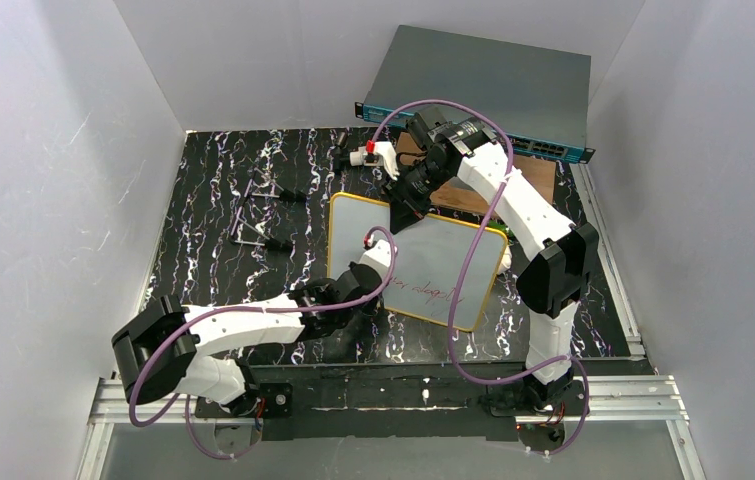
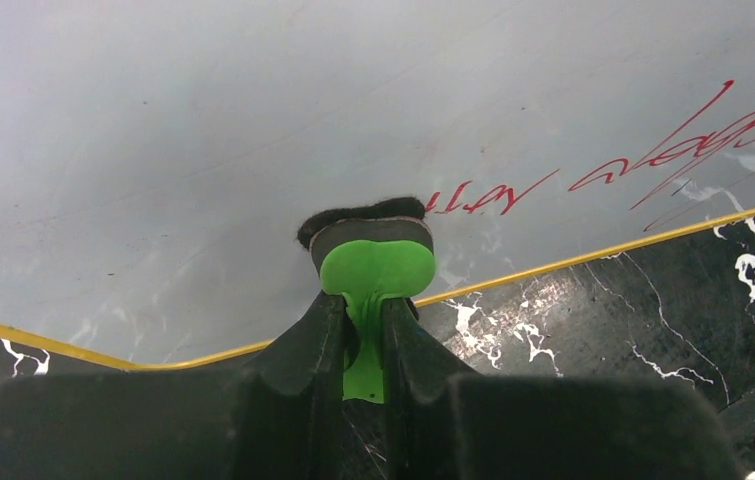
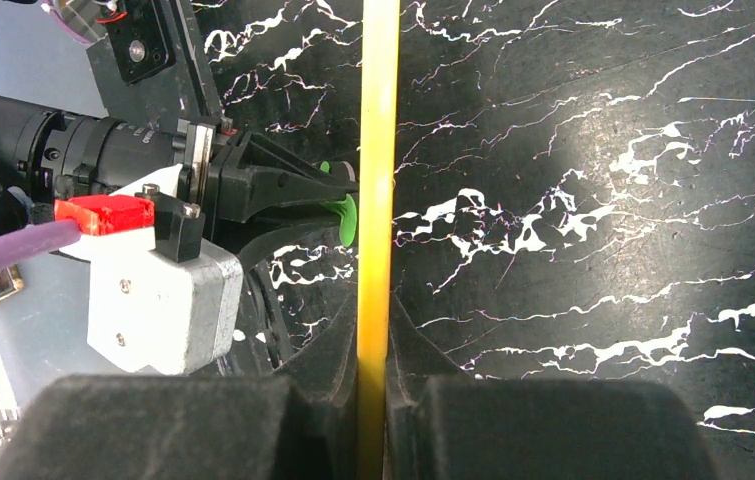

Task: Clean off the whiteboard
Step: Erase the center of the board with the whiteboard.

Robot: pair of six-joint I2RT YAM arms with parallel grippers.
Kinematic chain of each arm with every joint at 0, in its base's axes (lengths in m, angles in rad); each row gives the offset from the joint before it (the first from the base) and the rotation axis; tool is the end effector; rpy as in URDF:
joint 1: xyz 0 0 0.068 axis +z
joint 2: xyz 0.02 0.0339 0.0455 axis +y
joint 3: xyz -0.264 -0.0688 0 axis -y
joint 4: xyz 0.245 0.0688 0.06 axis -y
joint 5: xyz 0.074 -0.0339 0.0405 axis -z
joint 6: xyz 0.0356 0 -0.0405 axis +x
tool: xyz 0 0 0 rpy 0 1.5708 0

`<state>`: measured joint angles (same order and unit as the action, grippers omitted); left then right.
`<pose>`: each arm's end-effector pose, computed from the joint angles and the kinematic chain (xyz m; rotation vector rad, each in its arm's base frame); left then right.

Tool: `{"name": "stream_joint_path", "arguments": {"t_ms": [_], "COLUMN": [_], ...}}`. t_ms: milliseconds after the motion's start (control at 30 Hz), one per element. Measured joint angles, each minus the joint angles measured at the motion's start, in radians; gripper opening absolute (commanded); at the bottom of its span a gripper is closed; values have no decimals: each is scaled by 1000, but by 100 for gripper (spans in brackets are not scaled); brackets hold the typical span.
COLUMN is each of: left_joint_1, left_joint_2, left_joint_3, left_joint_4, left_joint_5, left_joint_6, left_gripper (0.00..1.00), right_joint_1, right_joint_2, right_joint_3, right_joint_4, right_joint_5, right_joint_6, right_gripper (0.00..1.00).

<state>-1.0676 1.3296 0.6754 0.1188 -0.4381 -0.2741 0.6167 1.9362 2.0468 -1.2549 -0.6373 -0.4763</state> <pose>0.1479 -0.2373 0.2142 0.5538 1.9961 -0.3692 0.3089 0.2450 0.3533 -1.5239 2.1445 0.9034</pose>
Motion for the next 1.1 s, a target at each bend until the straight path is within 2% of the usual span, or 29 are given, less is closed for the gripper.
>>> {"name": "stream_joint_path", "arguments": {"t_ms": [267, 667, 900, 1100], "left_joint_1": [-26, -41, -48, -75], "left_joint_2": [3, 48, 30, 40], "left_joint_3": [10, 133, 31, -76], "left_joint_4": [35, 47, 129, 103], "left_joint_5": [23, 35, 34, 34], "left_joint_6": [102, 192, 131, 76], "left_gripper": [0, 0, 0, 0], "right_joint_1": [0, -2, -1, 7], "right_joint_2": [0, 0, 0, 0], "right_joint_3": [0, 0, 0, 0], "right_joint_4": [-3, -3, -5, -20], "right_joint_5": [-2, 0, -2, -11], "right_joint_6": [-5, -10, -11, -23], "right_gripper": [1, 1, 1, 1]}}
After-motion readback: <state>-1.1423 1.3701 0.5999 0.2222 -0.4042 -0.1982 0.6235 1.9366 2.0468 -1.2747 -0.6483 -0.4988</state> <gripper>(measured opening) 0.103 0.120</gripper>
